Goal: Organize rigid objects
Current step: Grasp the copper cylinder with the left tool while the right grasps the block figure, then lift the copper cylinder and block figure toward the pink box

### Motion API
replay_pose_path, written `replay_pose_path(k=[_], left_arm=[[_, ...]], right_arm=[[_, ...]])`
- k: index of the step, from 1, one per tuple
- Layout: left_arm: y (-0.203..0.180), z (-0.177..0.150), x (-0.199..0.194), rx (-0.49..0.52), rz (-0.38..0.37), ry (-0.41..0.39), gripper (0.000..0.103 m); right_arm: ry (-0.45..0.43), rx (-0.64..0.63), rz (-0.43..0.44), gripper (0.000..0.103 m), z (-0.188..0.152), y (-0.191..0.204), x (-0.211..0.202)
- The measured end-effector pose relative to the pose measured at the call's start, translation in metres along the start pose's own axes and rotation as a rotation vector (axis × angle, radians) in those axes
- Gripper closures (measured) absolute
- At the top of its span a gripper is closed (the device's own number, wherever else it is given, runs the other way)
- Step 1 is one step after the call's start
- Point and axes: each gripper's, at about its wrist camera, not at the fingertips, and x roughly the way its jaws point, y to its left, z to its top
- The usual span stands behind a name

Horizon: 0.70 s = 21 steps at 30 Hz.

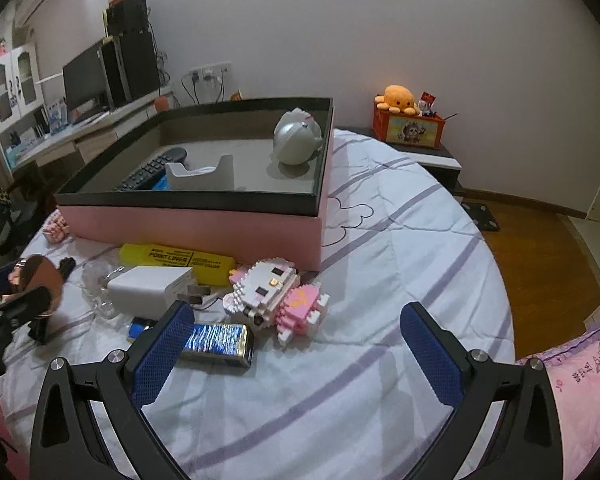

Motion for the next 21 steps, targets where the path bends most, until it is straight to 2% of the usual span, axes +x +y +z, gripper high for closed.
replay_pose_path(k=[10,13,15,16,21], left_arm=[[0.005,0.001,-0.001,0.008,-0.012,-0.003,0.035],[0.007,0.001,-0.002,-0.001,-0.009,-0.004,0.035],[0.008,0.002,-0.004,-0.008,-0.015,-0.009,0.035],[0.009,0.002,-0.005,-0.010,-0.018,-0.013,0.035],[0.009,0.003,-0.014,-0.014,-0.016,-0.034,0.035]], right_arm=[[0.143,0.037,0.015,0.000,0.011,-0.011,0.040],[0.131,0.029,0.015,0.013,0.012,-0.010,0.037],[0.122,0.023,0.017,0.034,0.011,-0.009,0.034],[0.115,0.023,0.021,0.041,0.011,-0.008,0.032],[0.093,0.025,0.057,0.042,0.005,-0.006,0.022]])
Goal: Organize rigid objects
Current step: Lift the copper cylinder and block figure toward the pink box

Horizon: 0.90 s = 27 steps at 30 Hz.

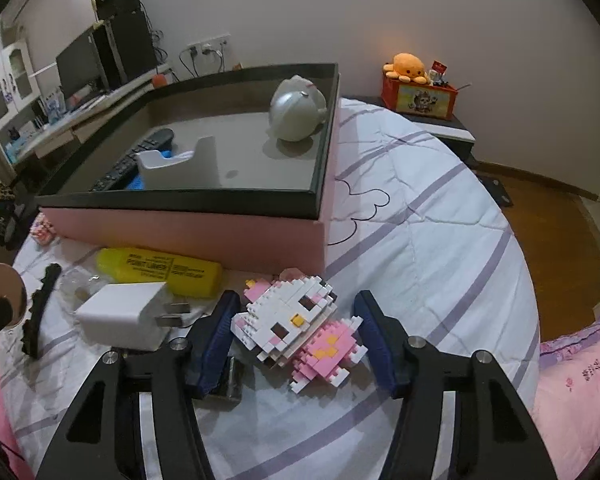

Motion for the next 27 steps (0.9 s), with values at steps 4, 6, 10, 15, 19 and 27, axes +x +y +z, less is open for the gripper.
replay_pose_path(k=[4,6,10,15,19,27], left_arm=[[-0.001,0.002,-0.012,-0.003,0.013,-0.029,0.035],[-0.003,0.003,-0.018,0.006,0.016,-0.042,0.035],[-0.005,0.006,-0.033,0.000,0.020,-0.084,0.035],[-0.007,0.015,-0.060,-0.010,0.027,-0.155,0.035],[-0.009,0.027,-0.090,-0.008,0.039,-0.228,0.035],[-0.010,0.041,-0.147,-0.038,0.082,-0.389,0.035]], right_arm=[[-0.070,-0.005,-0.004,0.042,-0.002,0.005,-0.019],[-0.104,-0.017,-0.001,0.042,-0.002,0.009,-0.033],[-0.214,-0.039,0.005,0.042,-0.002,0.023,-0.065],[-0.339,-0.089,0.033,0.042,-0.001,0.049,-0.110],[-0.402,-0.132,0.054,0.042,0.000,0.069,-0.141],[-0.542,-0.189,0.064,0.042,-0.002,0.100,-0.197]])
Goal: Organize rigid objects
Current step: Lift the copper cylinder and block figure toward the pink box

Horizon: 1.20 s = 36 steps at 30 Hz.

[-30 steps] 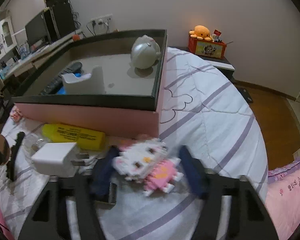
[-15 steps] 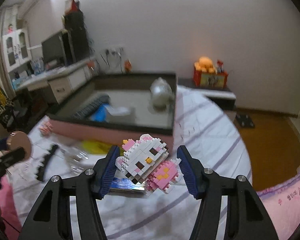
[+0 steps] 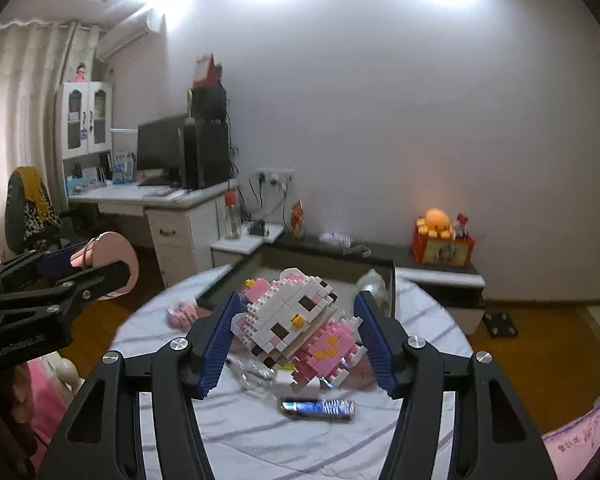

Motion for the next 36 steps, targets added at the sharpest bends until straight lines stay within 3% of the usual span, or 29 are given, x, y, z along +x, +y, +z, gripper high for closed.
replay_pose_path(k=[9,21,36], left_arm=[[0.003,0.016,-0.037,0.001,0.059,-0.092,0.035],[0.005,0.026,-0.055,0.022,0.072,-0.104,0.035],[0.003,0.031,-0.004,0.054,0.084,-0.042,0.035]], right_arm=[[-0.097,-0.033,0.005,0.042,0.020,0.025,-0.031],[-0.129,-0.044,0.017,0.042,0.025,0.029,-0.047],[-0.083,-0.018,0.023,0.042,0.022,0.013,-0.015]])
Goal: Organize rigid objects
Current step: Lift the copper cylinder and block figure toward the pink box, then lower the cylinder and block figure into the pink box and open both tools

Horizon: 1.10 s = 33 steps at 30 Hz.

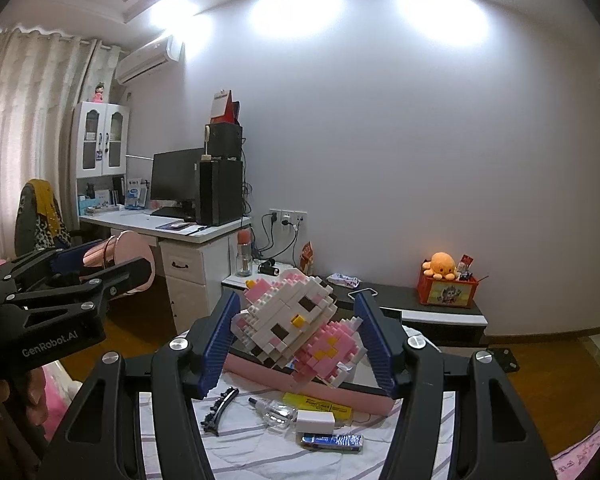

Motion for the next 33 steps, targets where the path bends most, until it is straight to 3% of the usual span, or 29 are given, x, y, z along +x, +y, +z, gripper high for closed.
replay_pose_path(k=[17,25,33], left_arm=[[-0.030,-0.007,0.156,0.079,-0.064,0.177,0.035],[-0.051,-0.036,0.229,0.100,-0.111,0.304,0.035],[-0.057,-0.061,0.264,0.102,-0.115,0.385,0.035]], right_arm=[[0.143,0.084,-0.048,0.042,-0.020,-0.070,0.120],[0.258,0.104,-0.059,0.042,-0.047,-0.091,0.182],[0.342,0.130,-0.065,0.042,-0.071,-0.109,0.212]])
